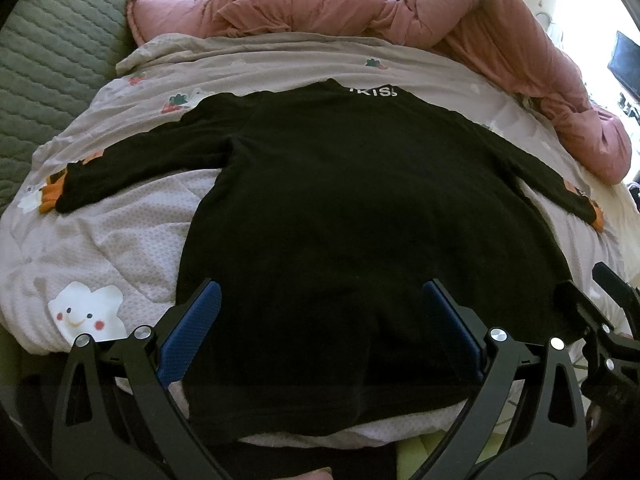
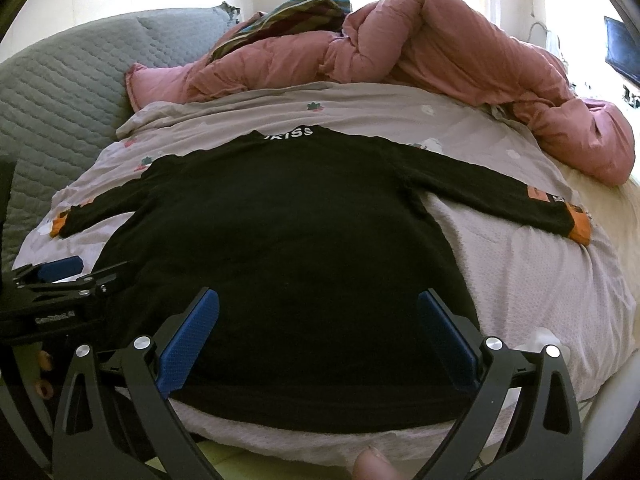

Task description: Fold small clothes

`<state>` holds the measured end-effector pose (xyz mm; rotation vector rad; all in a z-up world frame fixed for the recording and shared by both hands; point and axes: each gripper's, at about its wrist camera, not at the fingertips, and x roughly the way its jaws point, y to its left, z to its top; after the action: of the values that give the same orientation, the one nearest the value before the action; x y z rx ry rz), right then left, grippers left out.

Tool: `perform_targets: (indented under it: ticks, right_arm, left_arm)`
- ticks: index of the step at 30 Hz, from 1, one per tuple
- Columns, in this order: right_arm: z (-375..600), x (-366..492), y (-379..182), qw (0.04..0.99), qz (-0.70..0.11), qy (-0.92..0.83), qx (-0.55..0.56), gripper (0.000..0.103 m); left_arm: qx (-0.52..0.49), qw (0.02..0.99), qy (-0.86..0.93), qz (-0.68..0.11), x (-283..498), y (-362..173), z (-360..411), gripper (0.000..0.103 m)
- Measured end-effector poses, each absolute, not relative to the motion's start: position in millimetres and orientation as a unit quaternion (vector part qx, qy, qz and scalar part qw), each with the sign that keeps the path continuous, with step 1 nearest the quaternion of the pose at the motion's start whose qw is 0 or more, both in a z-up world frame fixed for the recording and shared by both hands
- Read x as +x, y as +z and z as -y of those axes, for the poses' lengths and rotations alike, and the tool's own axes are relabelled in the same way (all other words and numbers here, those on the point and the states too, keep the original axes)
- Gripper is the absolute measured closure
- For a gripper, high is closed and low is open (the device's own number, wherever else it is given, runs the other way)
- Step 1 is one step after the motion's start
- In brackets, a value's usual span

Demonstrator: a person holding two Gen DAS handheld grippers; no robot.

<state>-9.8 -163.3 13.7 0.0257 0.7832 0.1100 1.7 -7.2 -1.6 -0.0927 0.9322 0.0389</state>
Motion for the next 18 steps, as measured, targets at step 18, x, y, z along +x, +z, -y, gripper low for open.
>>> perform_targets:
  ticks: [18]
  right_arm:
    - [214.0, 7.7, 11.8, 0.924, -0.38, 0.007, 0.043, 0.004]
  left_arm:
    - [-0.046, 0.892, 0.013, -0.449, 28.5, 9.3, 9.1, 0.009]
